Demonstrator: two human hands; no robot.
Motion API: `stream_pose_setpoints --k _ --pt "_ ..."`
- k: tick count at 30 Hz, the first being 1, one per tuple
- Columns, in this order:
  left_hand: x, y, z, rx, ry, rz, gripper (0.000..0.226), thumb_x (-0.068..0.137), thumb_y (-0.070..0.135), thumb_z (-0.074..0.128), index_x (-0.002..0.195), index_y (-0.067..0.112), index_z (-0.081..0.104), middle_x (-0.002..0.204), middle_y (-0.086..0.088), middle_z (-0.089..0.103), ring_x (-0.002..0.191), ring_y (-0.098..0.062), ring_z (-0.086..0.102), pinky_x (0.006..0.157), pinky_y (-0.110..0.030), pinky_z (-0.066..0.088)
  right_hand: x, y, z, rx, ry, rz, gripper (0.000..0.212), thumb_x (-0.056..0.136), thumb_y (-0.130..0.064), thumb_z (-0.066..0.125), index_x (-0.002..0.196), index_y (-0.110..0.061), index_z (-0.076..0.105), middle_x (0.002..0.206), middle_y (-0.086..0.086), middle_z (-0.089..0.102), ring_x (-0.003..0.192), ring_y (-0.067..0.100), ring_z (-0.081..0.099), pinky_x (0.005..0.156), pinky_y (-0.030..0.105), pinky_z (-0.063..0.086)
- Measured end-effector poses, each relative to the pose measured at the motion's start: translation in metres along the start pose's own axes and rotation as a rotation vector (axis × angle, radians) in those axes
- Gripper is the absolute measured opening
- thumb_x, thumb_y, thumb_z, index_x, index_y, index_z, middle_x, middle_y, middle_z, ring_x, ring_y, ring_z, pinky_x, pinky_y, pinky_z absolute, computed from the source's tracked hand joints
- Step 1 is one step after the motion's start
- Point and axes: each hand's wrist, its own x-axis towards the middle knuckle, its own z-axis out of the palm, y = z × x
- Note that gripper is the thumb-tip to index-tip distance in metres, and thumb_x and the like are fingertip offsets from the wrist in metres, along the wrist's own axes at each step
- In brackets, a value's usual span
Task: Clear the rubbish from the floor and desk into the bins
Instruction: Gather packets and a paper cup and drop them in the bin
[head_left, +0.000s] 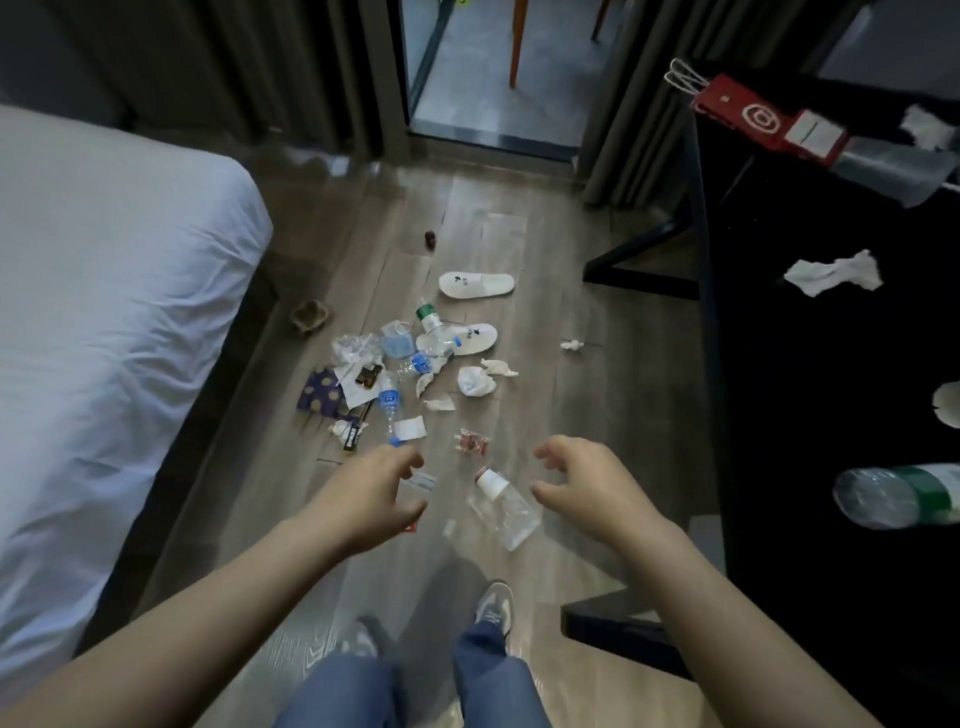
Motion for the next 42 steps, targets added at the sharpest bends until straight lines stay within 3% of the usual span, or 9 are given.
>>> stream_pose_setpoints --k 7,15,22,28,35,39,42 --pt "0.095 -0.055 0.070 0.002 -0.084 -0.042 0.047 0.084 0.037 0.061 0.127 0.020 0.051 0.123 0.001 0.058 0.109 -0.013 0.057 0.089 -0.028 0.047 0.103 0.043 0.063 -0.024 -0.046 0.066 0.036 0.084 -0.029 0.061 0.120 -0.021 0.062 0.114 0.001 0.064 0.105 0.018 0.059 0.087 0.034 0.049" --pt "0.207 -0.150 0.207 0.047 -0.192 -0.046 0.049 0.078 0.047 0.066 0.119 0.023 0.052 0.119 0.003 0.059 0.105 -0.014 0.058 0.085 -0.029 0.049 0.227 0.123 0.202 -0.041 -0.080 0.128 0.040 0.083 -0.024 0.060 0.123 -0.020 0.060 0.113 0.001 0.064 0.105 0.018 0.059 0.087 0.033 0.049" --pt "0.304 -0.235 0.333 0.116 -0.177 0.004 0.053 0.081 0.045 0.065 0.128 0.024 0.049 0.128 0.003 0.055 0.117 -0.013 0.053 0.092 -0.025 0.044 0.344 0.187 0.323 -0.126 -0.084 0.065 0.040 0.082 -0.026 0.062 0.121 -0.017 0.061 0.117 0.003 0.064 0.108 0.022 0.058 0.086 0.033 0.048" --pt "0.383 -0.290 0.417 0.232 -0.174 0.132 0.045 0.084 0.045 0.060 0.122 0.023 0.050 0.124 0.002 0.057 0.111 -0.016 0.054 0.089 -0.031 0.046 0.437 0.226 0.398 -0.236 -0.090 -0.051 0.036 0.080 -0.025 0.066 0.114 -0.015 0.064 0.110 0.005 0.066 0.104 0.024 0.061 0.085 0.036 0.051" --pt "0.435 -0.309 0.450 0.294 -0.058 0.227 0.049 0.086 0.042 0.062 0.129 0.023 0.049 0.126 0.006 0.055 0.111 -0.011 0.054 0.091 -0.025 0.046 0.503 0.246 0.430 -0.347 -0.006 -0.143 0.034 0.081 -0.031 0.068 0.111 -0.016 0.065 0.108 0.005 0.067 0.100 0.025 0.061 0.082 0.036 0.052" --pt "0.422 -0.311 0.451 0.254 -0.055 0.177 0.048 0.085 0.042 0.063 0.128 0.024 0.050 0.125 0.005 0.056 0.105 -0.012 0.055 0.084 -0.023 0.045 0.493 0.255 0.426 -0.272 0.020 -0.102 0.037 0.081 -0.033 0.069 0.113 -0.014 0.066 0.108 0.006 0.067 0.098 0.023 0.061 0.083 0.035 0.052" --pt "0.416 -0.314 0.455 0.297 -0.093 0.164 0.048 0.086 0.042 0.062 0.129 0.024 0.048 0.127 0.005 0.053 0.108 -0.012 0.054 0.088 -0.025 0.045 0.495 0.259 0.428 -0.263 0.033 -0.103 0.037 0.080 -0.032 0.071 0.113 -0.015 0.066 0.109 0.006 0.067 0.099 0.022 0.061 0.083 0.035 0.052"
